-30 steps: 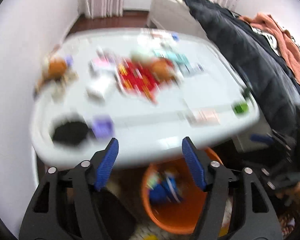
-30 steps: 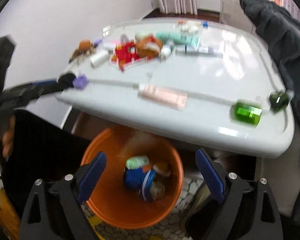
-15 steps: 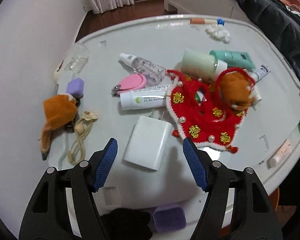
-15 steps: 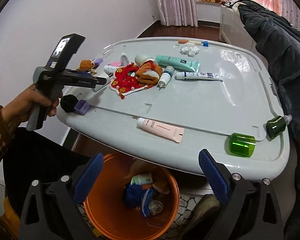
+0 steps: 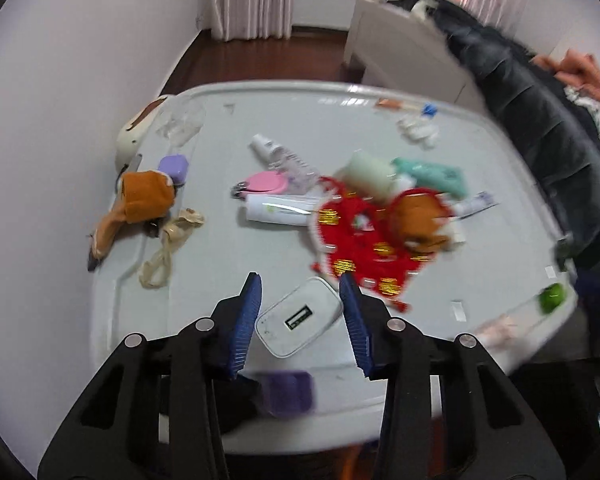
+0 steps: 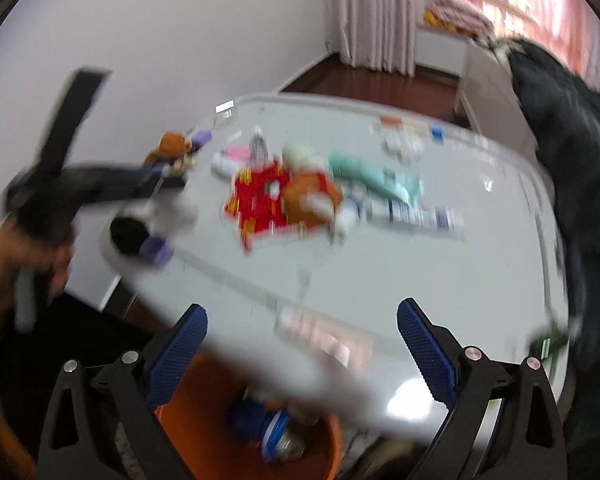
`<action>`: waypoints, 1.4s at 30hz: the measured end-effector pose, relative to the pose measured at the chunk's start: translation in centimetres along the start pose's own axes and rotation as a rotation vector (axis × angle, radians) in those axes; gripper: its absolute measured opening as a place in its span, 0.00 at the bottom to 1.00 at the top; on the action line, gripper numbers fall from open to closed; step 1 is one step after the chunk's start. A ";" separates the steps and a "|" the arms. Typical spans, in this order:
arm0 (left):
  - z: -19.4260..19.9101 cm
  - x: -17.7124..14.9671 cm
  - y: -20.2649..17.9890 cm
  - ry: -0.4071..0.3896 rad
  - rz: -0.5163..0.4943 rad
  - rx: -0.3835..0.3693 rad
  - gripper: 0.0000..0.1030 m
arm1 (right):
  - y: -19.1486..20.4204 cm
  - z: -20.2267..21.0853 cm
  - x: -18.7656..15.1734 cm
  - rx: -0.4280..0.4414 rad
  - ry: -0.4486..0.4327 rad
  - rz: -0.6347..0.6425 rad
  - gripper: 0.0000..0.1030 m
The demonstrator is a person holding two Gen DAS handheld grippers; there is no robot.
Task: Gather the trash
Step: 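Grasp the white charger block with the left tool while the right tool grasps the brown plush toy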
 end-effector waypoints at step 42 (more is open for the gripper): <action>-6.7 -3.8 -8.2 0.181 -0.204 -0.017 0.76 | -0.6 -2.9 8.0 -0.063 -0.084 0.055 0.37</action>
Point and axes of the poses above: each gripper's, at about its wrist camera, not at the fingertips, and z roughly against the way its jaws point, y to its left, x to its top, the point moved 8 cm from there along -z, roughly the way its jaws point, and after that the axes turned 15 degrees about -x, right-handed, at the moved point
